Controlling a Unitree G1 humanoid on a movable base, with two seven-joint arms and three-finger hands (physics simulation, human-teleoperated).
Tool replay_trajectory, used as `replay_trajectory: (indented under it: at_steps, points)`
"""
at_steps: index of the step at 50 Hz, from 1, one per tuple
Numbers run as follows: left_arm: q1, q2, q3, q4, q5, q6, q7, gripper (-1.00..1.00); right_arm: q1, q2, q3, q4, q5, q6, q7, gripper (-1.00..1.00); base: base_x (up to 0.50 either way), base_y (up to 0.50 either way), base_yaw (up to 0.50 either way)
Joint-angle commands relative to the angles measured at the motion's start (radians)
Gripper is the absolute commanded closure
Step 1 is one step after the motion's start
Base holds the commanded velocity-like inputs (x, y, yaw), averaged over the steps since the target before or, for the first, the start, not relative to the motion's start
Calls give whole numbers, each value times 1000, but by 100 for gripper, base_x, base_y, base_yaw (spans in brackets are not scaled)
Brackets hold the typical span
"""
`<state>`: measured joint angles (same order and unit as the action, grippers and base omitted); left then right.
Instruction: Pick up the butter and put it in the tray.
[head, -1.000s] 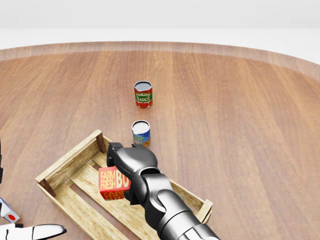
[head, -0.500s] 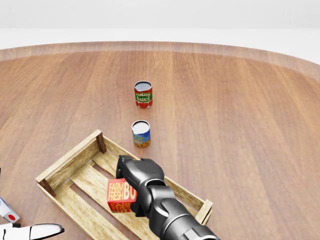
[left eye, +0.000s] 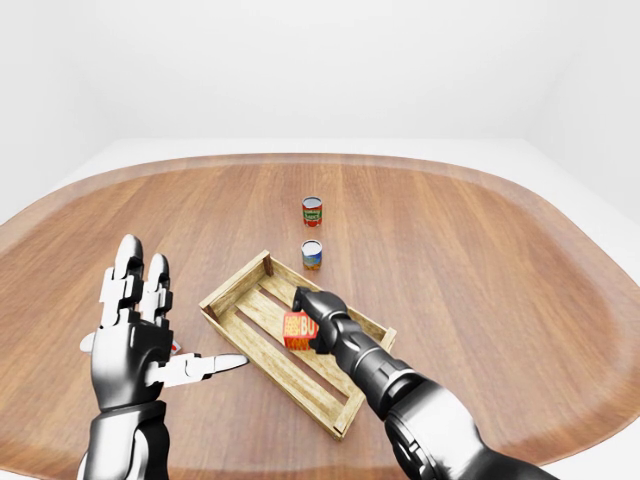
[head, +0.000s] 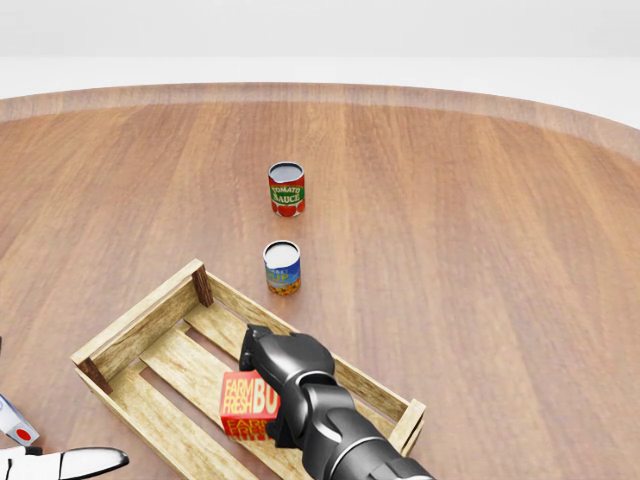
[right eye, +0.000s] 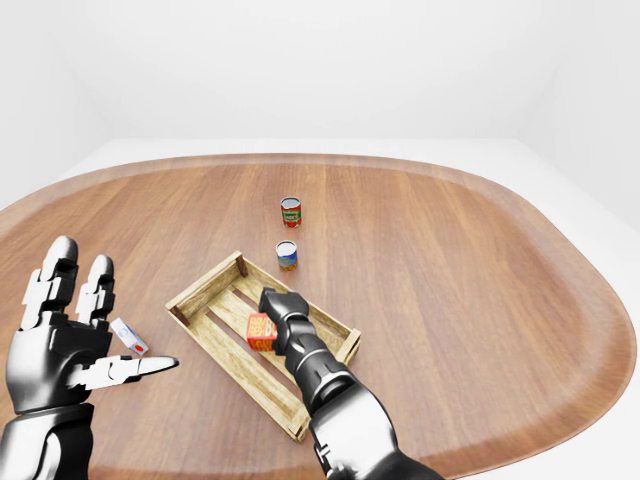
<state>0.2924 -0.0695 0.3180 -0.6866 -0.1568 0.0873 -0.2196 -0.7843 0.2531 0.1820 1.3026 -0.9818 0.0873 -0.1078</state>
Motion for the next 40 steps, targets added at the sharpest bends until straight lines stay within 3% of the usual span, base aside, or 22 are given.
replay_trajectory:
  at_steps: [1, 3, 4, 5, 6, 40]
  points:
    - [2, 0, -1, 0, -1, 0, 0, -100, -9, 3, -7, -12, -6, 0, -16, 100, 0, 0, 0]
    - [2, 0, 0, -1, -2, 0, -1, -100, -8, 4, -9, -12, -4, 0, -12, 100, 0, 0, 0]
    - [3, -1, -2, 0, 0, 0, 0, -100, -8, 5, -13, -14, 2, 0, -21, 83, 0, 0, 0]
    - [3, -1, -2, 0, 1, 0, 0, -100, -8, 5, -11, -12, 1, 0, -15, -40, 0, 0, 0]
    - [2, -1, -4, 2, 1, 0, -1, -100, -7, 5, -9, -11, 0, 0, -14, -100, 0, 0, 0]
    - [-1, 3, -6, 11, 1, 0, 3, -100, -22, 8, -2, -51, -5, 0, -2, -100, 0, 0, 0]
